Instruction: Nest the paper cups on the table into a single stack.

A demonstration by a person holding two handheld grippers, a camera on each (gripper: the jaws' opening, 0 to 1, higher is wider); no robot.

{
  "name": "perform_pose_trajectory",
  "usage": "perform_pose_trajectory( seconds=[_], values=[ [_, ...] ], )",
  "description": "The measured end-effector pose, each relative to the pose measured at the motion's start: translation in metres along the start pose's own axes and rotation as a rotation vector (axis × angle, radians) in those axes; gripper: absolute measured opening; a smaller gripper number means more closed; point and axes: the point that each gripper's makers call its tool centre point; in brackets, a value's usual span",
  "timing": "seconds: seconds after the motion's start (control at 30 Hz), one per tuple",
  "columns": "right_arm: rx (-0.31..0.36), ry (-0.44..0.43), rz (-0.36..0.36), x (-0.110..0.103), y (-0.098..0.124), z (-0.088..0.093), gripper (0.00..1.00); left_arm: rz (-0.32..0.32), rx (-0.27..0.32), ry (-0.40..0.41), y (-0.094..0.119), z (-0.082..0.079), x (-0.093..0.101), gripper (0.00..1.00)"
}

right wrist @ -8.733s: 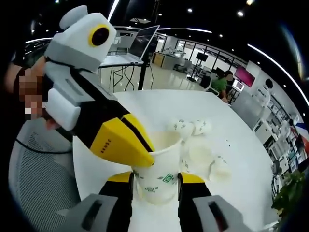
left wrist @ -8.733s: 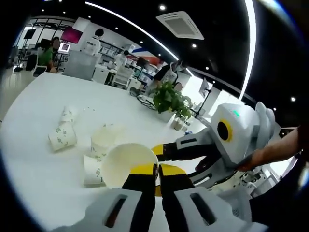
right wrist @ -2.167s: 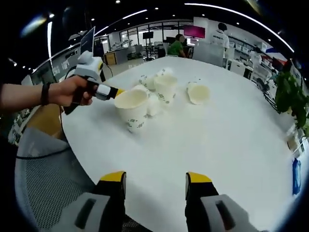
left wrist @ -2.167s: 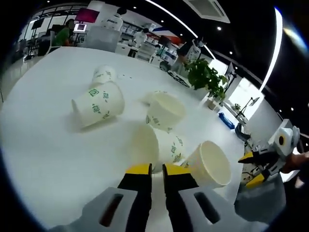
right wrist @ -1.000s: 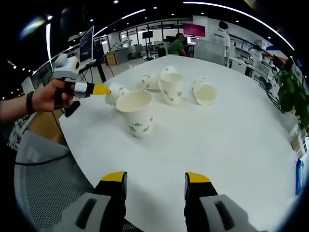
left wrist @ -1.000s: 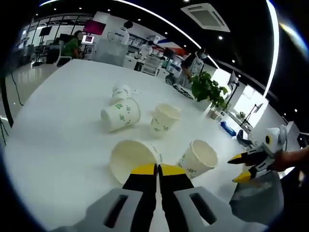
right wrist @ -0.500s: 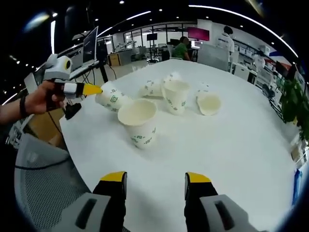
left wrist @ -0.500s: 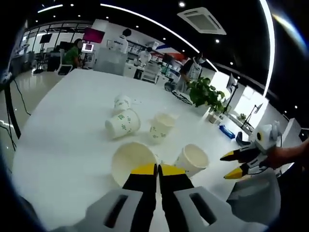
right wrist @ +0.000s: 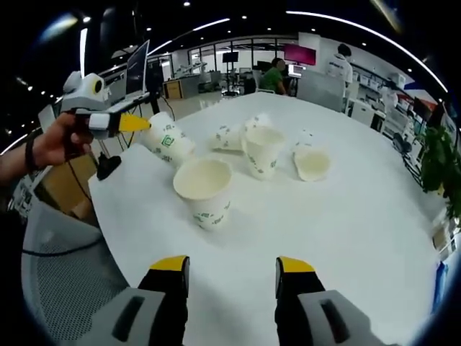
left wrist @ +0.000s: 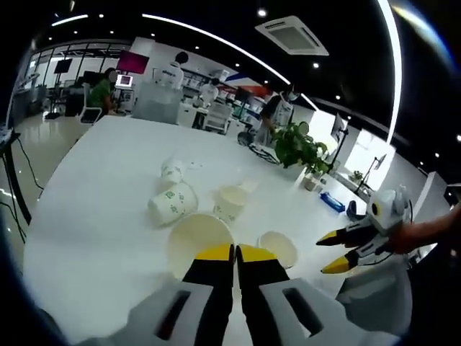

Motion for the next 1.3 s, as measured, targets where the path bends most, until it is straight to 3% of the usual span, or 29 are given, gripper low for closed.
perform_pose_trajectory(
  seconds=[0.47, 0.87, 1.3],
  values=[
    [0.003, -0.011, 0.016, 0.003, 0.009, 0.001, 0.47, 0.093, 0.047, -0.07, 0.005, -0.033, 0.039, 0.0],
    [0.006, -0.018, 0.005, 0.001, 0.004, 0.001, 0.47, 0.151, -0.007, -0.163, -0.001, -0.016, 0.074, 0.0],
    [0.006, -0.041, 0.017, 0.007, 0.012, 0.01, 0.47, 0.175, -0.031, -0.19, -0.013, -0.011, 0.086, 0.0]
  ],
)
Point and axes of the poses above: the point that each gripper's makers call its tool centre point, and the gripper's own axes: y roughly backward along the fingers, x roughly to its right, z roughly out of its underside, and after that the axes turned 12 degrees about -z, right-handed
